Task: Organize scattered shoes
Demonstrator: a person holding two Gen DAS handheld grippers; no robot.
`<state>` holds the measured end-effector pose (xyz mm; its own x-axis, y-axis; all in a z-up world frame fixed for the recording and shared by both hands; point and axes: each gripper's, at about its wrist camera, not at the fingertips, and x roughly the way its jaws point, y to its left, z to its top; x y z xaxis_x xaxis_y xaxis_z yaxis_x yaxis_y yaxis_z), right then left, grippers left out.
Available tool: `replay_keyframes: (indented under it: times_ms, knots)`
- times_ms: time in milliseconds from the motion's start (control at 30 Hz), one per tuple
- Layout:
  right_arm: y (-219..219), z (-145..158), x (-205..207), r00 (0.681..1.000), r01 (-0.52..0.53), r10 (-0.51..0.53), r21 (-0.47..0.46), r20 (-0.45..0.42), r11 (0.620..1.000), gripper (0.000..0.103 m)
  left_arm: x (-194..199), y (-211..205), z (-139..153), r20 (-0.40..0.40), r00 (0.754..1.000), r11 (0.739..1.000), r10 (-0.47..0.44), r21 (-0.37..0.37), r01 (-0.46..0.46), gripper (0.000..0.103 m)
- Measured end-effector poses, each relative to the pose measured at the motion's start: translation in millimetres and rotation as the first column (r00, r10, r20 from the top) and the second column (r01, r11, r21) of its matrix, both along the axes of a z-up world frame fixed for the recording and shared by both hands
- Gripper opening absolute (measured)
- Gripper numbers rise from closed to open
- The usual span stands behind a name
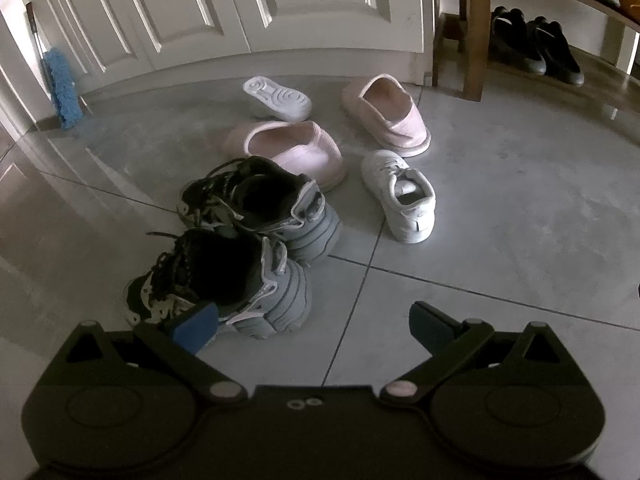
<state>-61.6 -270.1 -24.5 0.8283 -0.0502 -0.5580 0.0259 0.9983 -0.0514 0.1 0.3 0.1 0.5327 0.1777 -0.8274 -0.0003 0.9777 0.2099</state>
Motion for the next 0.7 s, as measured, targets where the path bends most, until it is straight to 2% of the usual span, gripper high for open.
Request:
replay_keyframes:
  times_ms: [700]
  knots:
    - [-2.0, -2.9, -3.1, 1.000, -0.009, 0.009, 0.004, 0.003, 1.000, 0.103, 2.2, -0.5, 1.1, 0.004, 1.000, 1.000, -0.003, -0.001, 0.003, 0.103]
